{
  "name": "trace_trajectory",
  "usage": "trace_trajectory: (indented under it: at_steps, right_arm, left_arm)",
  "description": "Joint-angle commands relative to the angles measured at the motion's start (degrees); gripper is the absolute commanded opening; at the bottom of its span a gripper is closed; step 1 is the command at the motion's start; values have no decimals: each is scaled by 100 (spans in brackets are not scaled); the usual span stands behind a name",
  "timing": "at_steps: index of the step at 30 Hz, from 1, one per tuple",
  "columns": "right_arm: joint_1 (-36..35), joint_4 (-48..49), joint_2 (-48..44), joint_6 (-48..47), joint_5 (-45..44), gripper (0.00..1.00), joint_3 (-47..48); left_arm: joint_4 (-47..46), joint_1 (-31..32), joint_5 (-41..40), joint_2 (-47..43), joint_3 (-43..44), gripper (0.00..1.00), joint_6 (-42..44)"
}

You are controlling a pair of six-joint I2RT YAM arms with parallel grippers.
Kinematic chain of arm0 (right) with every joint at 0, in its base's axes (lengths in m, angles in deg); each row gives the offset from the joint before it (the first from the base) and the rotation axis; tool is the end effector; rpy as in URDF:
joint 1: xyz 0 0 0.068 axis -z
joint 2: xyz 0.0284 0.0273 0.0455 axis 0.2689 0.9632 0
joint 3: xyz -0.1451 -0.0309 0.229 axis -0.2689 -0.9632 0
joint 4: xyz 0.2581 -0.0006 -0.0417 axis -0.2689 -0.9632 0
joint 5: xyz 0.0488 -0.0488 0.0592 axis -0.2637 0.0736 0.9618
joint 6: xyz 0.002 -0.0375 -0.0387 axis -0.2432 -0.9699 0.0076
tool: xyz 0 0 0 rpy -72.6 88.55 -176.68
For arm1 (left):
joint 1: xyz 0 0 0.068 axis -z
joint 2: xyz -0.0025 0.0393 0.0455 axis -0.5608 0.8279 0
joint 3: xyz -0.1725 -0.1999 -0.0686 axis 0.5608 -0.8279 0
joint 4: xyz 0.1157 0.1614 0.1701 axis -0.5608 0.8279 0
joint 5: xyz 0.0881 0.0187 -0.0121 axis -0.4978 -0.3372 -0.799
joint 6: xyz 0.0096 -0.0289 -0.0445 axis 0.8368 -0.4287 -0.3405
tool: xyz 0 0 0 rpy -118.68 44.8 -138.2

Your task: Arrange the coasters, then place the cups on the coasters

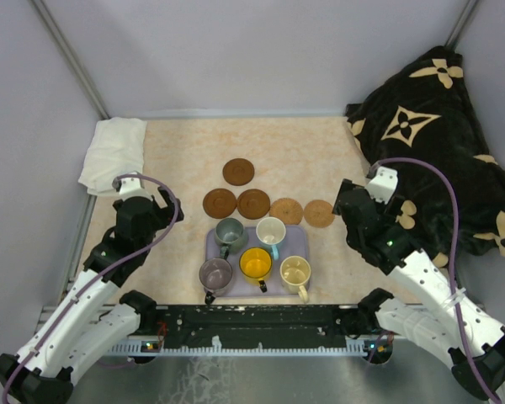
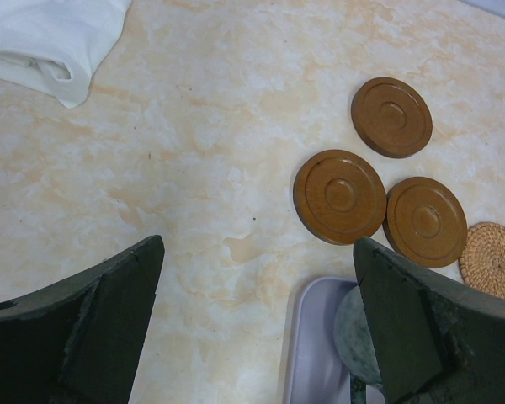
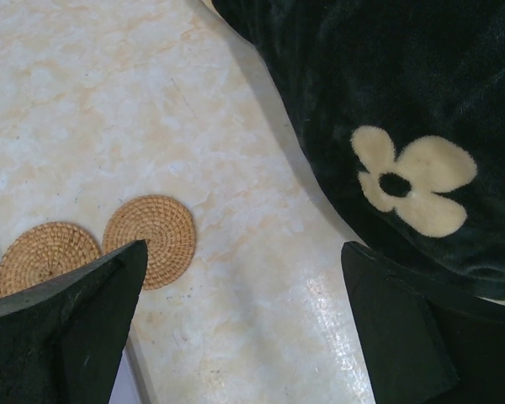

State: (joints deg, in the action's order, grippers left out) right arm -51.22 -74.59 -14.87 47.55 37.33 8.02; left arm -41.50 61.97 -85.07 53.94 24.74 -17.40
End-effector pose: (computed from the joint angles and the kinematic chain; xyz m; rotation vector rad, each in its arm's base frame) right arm 0.1443 0.0694 0.3030 0.3752 1.9179 -0.2330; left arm 0.1456 -0.0571 0.2930 -0.3108 1.9191 -0.1178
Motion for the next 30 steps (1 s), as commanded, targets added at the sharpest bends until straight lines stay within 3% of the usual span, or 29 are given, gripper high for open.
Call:
trace_trajectory:
  at_steps: [1, 7, 16, 22, 30]
  right_arm:
    - [-24, 185, -1, 81, -85, 99, 67]
    - [-24, 157, 183, 120, 115, 99, 179]
    - [-16, -248, 1508, 661, 140, 99, 1001]
    - [23, 1331, 1529, -684, 1068, 99, 906]
    - [160, 806, 3868, -1477, 1812, 99, 3145]
  left_arm:
    - [25, -26, -110, -55, 10, 100, -61]
    - [-84, -26, -92, -43, -7, 100, -79]
    - [-675, -21, 415, 561, -79, 100, 37]
    - [-942, -26, 469, 1316, 176, 100, -70]
    - [-1404, -37, 499, 2066, 242, 99, -245]
